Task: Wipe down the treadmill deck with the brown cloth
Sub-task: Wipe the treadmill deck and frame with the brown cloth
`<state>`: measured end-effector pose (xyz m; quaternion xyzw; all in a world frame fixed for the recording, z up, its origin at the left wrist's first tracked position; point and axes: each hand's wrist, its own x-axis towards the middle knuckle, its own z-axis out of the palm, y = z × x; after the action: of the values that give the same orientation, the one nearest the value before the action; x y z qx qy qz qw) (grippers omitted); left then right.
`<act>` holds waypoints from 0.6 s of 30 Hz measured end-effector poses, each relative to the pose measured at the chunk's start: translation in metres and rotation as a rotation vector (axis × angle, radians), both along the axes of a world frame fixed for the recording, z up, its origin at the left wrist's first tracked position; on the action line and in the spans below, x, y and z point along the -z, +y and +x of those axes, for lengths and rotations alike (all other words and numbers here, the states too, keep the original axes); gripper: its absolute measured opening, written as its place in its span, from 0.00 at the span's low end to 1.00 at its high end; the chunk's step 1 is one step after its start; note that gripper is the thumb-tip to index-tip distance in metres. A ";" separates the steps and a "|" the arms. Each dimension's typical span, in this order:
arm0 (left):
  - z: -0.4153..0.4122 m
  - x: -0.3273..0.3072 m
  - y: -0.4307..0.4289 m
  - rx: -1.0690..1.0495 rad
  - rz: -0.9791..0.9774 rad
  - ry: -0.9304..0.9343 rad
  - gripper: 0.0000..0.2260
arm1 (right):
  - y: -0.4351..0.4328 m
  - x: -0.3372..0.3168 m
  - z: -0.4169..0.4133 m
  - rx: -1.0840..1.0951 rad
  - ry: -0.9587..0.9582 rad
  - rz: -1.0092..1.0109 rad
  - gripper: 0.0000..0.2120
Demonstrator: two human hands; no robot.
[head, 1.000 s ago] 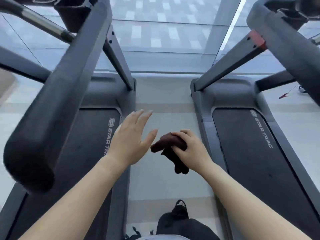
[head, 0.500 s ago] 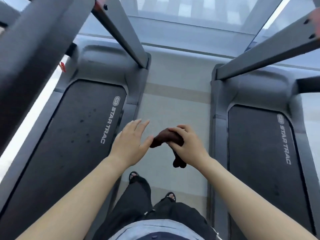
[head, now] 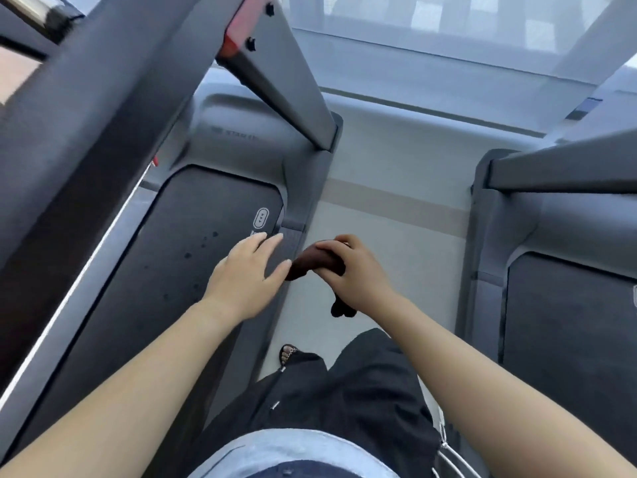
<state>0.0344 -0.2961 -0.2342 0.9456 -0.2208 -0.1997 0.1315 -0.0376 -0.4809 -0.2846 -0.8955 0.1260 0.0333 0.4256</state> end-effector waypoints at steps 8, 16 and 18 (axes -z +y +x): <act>0.057 0.076 -0.006 -0.097 0.111 -0.072 0.23 | -0.022 0.078 0.088 -0.176 -0.013 0.022 0.16; 0.131 0.279 -0.007 -0.113 0.173 -0.161 0.23 | -0.024 0.265 0.181 -0.253 -0.074 -0.001 0.16; 0.151 0.339 0.000 -0.130 0.196 -0.168 0.23 | -0.019 0.322 0.207 -0.278 -0.084 -0.008 0.16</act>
<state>0.1859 -0.2960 -0.5737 0.9795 -0.1489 -0.1317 0.0322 0.1695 -0.4998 -0.6068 -0.9067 -0.0169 0.0540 0.4180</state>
